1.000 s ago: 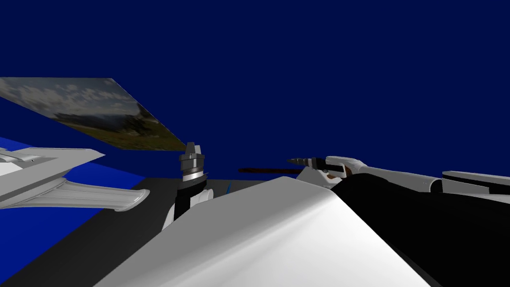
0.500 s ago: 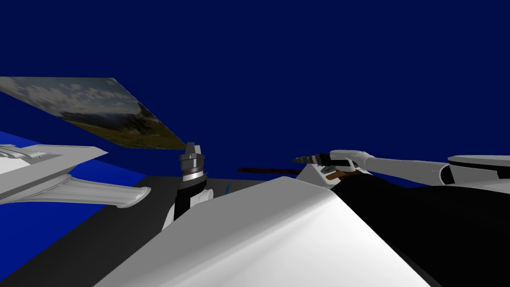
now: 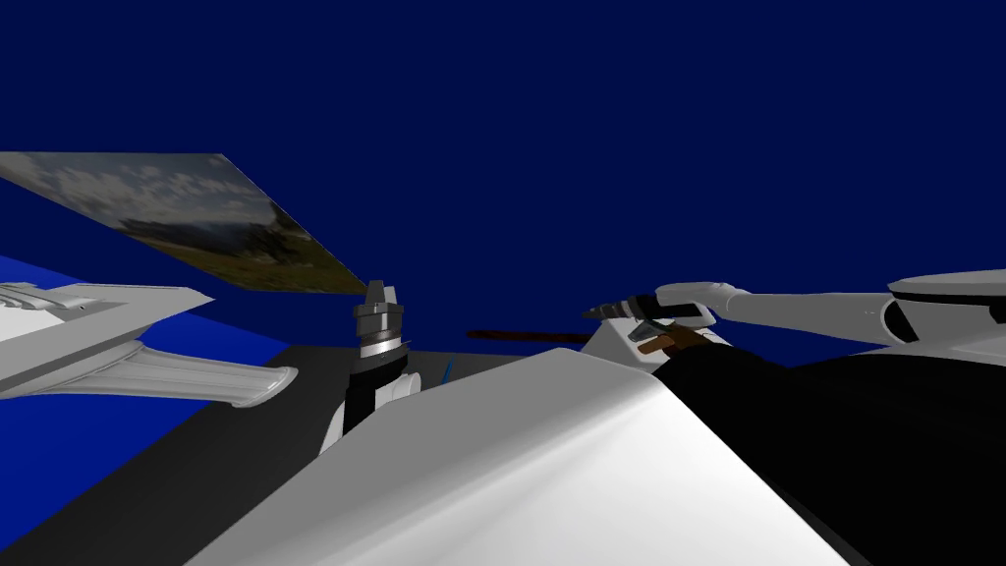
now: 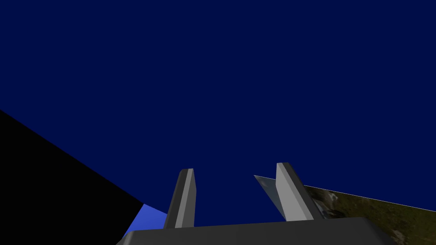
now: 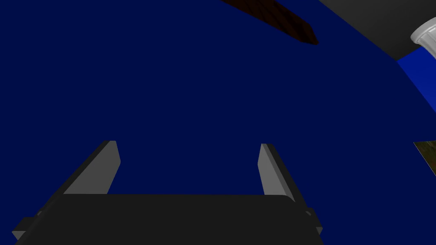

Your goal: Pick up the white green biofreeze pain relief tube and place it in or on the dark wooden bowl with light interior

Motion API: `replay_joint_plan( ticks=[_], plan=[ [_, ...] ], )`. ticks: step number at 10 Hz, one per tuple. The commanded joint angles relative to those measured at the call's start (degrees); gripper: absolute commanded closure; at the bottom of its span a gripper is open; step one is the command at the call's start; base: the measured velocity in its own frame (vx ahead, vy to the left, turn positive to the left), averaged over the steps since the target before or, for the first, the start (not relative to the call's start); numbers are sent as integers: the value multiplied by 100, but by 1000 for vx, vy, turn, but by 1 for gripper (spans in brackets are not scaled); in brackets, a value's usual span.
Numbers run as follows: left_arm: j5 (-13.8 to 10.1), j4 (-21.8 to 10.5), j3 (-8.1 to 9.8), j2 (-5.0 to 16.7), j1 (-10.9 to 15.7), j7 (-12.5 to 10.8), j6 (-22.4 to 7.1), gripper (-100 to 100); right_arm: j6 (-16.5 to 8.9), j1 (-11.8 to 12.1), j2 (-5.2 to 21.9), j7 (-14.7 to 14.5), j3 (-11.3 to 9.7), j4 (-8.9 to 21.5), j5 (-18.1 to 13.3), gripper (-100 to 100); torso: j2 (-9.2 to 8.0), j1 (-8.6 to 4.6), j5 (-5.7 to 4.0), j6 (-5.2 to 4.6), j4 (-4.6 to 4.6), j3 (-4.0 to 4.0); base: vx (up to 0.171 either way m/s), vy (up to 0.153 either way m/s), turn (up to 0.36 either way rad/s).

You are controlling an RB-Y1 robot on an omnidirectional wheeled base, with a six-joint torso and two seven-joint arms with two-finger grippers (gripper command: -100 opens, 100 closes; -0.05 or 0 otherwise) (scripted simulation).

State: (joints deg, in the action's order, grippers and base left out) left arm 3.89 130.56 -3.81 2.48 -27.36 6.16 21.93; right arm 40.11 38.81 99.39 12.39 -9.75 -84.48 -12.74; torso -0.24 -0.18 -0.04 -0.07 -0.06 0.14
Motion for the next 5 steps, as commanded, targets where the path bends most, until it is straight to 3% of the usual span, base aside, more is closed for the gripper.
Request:
replay_joint_plan(
  ticks=[1, 5],
  plan=[
    [0, 0, 0, 0, 0, 0, 0, 0, 54, -109, 215, 87, -90, 103, -118, -100, 0, 0, 0, 0, 0, 0, -31, -57, 1],
    [0, 0, 0, 0, 0, 0, 0, 0, 137, 21, 833, 261, -71, 215, -276, -100, -5, -8, -3, -1, -1, 3, -41, -71, -9]
  ],
)
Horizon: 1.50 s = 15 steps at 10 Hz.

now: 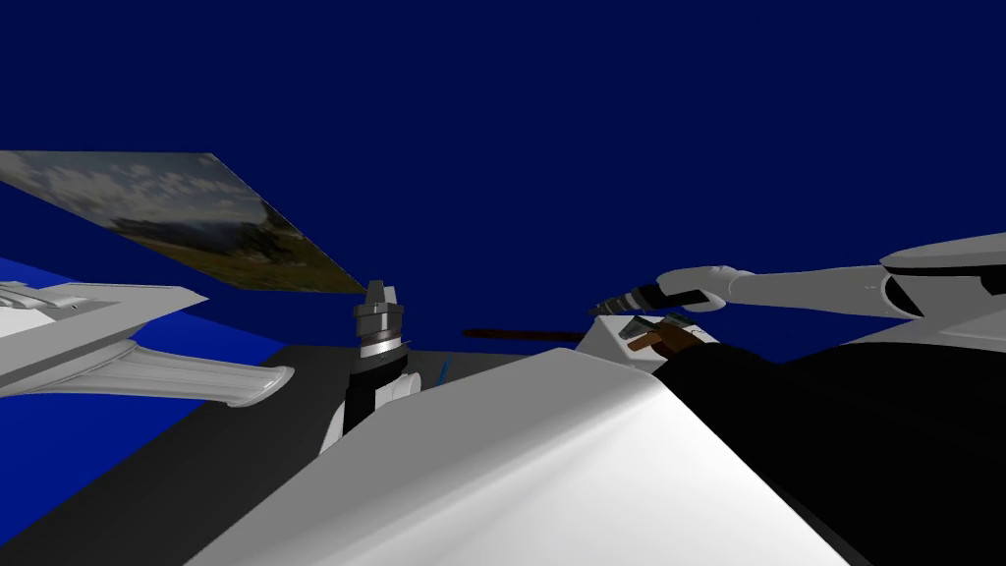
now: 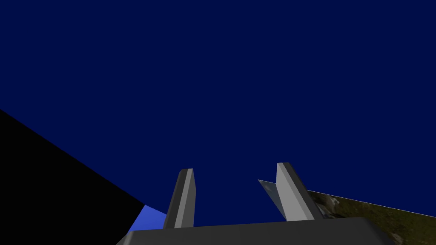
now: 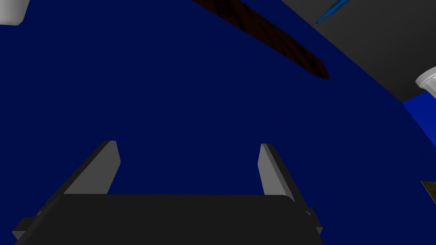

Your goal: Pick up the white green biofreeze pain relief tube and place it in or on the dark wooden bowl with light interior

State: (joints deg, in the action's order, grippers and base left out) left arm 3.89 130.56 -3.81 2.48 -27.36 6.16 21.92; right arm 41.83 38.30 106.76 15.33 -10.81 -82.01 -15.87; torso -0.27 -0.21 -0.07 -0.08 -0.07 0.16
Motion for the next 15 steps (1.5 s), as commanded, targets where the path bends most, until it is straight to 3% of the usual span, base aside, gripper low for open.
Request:
replay_joint_plan(
  ticks=[1, 4, 5, 6, 9, 11, 12, 13, 14, 15],
  plan=[
    [0, 0, 0, 0, 0, 0, 0, 0, 2, 133, 286, 49, 47, 7, -40, -100, 0, 0, 0, 0, 0, 0, -36, -78, -29],
    [0, 0, 0, 0, 0, 0, 0, 0, 36, 192, 623, 128, 58, 35, -113, -100, -2, -1, 0, -1, 0, 1, -40, -58, -17],
    [0, 0, 0, 0, 0, 0, 0, 0, 67, 248, 849, 201, 70, 54, -181, -100, -1, 4, 0, 0, 0, 0, -44, -72, -36],
    [0, 0, 0, 0, 0, 0, 0, 0, 67, 248, 849, 201, 70, 54, -181, -100, -1, -2, 0, -1, 0, 1, -37, -57, -14],
    [0, 0, 0, 0, 0, 0, 0, 0, 142, 390, 1359, 380, 98, 66, -350, -100, -12, -10, -3, -2, -3, 7, -70, -90, -56],
    [0, 0, 0, 0, 0, 0, 0, 0, 182, 467, 1575, 463, 101, 48, -429, -100, -17, -15, -6, -2, -4, 10, -79, -88, -48],
    [0, 0, 0, 0, 0, 0, 0, 0, 169, 429, 1505, 429, 89, 54, -401, -100, -17, -7, -4, -2, -4, 10, -33, -29, -10],
    [0, 0, 0, 0, 0, 0, 0, 0, 170, 431, 1515, 440, 86, 50, -406, 0, -5, 9, -1, -1, -2, 4, -6, -6, 1],
    [0, 0, -1, -1, 0, 0, 0, 0, 151, 488, 1386, 465, 39, 164, -383, -100, 5, 19, 2, 0, 1, -3, -44, 1, 295],
    [0, 0, -1, -1, 2, 0, 0, 0, 141, 517, 1322, 478, 15, 221, -372, -100, 1, 24, 3, 8, 2, -2, -74, -4, 273]
  ],
)
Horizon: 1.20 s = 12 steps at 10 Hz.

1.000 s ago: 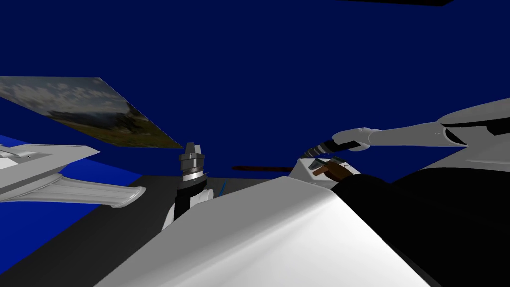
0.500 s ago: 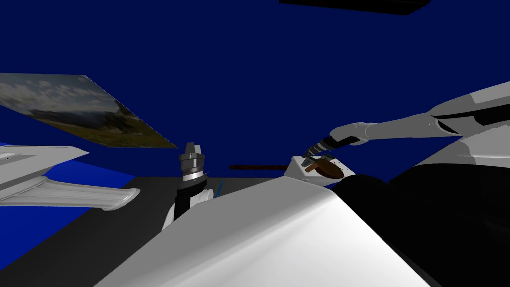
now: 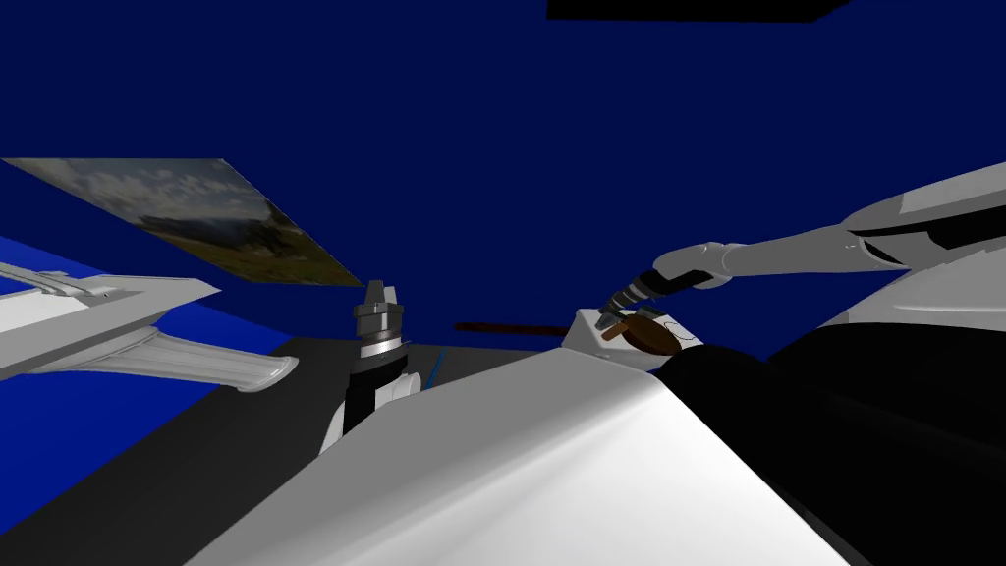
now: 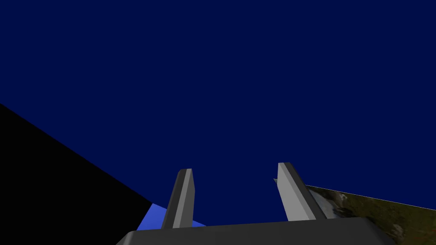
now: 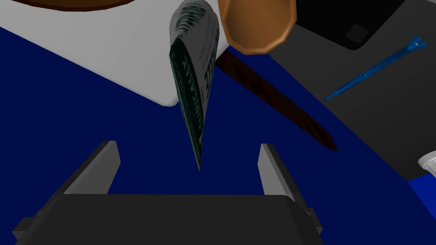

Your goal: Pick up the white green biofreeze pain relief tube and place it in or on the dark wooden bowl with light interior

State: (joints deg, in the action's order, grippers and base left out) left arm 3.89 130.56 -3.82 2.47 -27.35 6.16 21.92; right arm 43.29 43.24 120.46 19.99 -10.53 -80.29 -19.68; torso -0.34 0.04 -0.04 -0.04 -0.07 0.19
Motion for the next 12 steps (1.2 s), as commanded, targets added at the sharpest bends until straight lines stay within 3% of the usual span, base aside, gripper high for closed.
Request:
replay_joint_plan(
  ticks=[1, 6, 7, 8, 12],
  plan=[
    [0, 0, 0, 0, 0, 0, 0, 0, -23, 80, -174, 38, -61, 163, 31, -100, 0, 0, 0, 0, 0, 0, -92, 1, 326],
    [0, 0, 0, 0, 0, 0, 0, 0, -70, 222, -493, 104, -179, 446, 87, -100, -5, 0, 1, 0, -2, 3, -69, 2, 209],
    [0, 0, 0, 0, 0, 0, 0, 0, -76, 191, -457, 86, -179, 401, 72, -100, -3, 0, 0, -3, -2, 3, -26, 2, 32],
    [0, 0, 1, 0, -2, 0, 0, 0, -69, 210, -467, 103, -153, 415, 61, 100, 7, -2, 1, -7, -1, -2, 0, 0, 0],
    [0, 0, 1, 0, -2, 0, 0, 0, -67, 207, -465, 100, -154, 412, 62, 100, 22, -11, -3, -6, 5, -12, 0, 0, 0]
  ],
)
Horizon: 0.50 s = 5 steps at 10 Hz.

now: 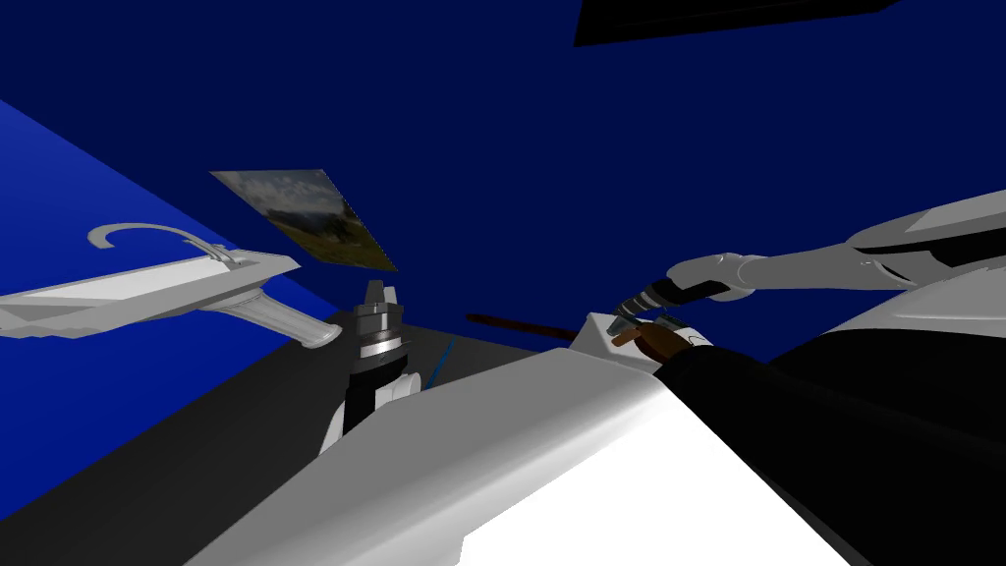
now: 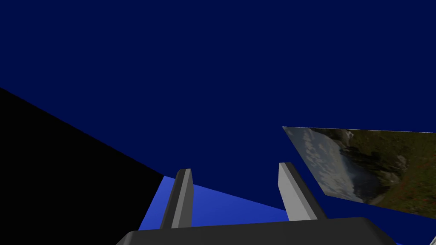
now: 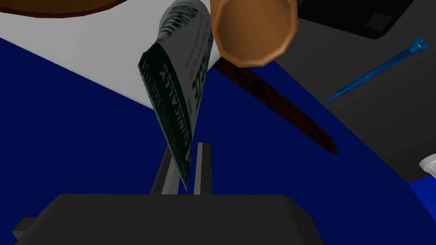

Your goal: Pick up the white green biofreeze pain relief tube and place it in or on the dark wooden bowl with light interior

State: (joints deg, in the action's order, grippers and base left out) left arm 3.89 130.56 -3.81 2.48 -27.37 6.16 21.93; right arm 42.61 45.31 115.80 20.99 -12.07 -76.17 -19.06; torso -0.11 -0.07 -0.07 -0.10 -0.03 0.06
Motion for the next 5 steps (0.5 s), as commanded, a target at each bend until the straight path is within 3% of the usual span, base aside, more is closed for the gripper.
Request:
replay_joint_plan(
  ticks=[1, 2, 3, 5],
  plan=[
    [0, 0, 0, 0, 0, 0, 0, 0, 0, 0, 0, 0, 0, 0, 0, 0, 0, 0, 0, 0, 0, 0, 0, 0, 0],
    [0, 0, 0, 0, 0, 0, 0, 0, 16, -42, 100, -22, 23, -79, 2, 100, 0, 0, 0, 0, 0, 0, 50, -14, -277],
    [0, 0, 1, 0, -2, 0, 0, 0, 25, -71, 164, -35, 47, -135, -9, 100, 8, -4, 2, -15, 1, -3, 83, -8, -330],
    [0, 0, 0, 0, 0, 0, 0, 0, 44, -128, 291, -62, 94, -249, -31, 100, 14, -7, -4, -3, 6, -10, 48, 1, -134]
  ],
)
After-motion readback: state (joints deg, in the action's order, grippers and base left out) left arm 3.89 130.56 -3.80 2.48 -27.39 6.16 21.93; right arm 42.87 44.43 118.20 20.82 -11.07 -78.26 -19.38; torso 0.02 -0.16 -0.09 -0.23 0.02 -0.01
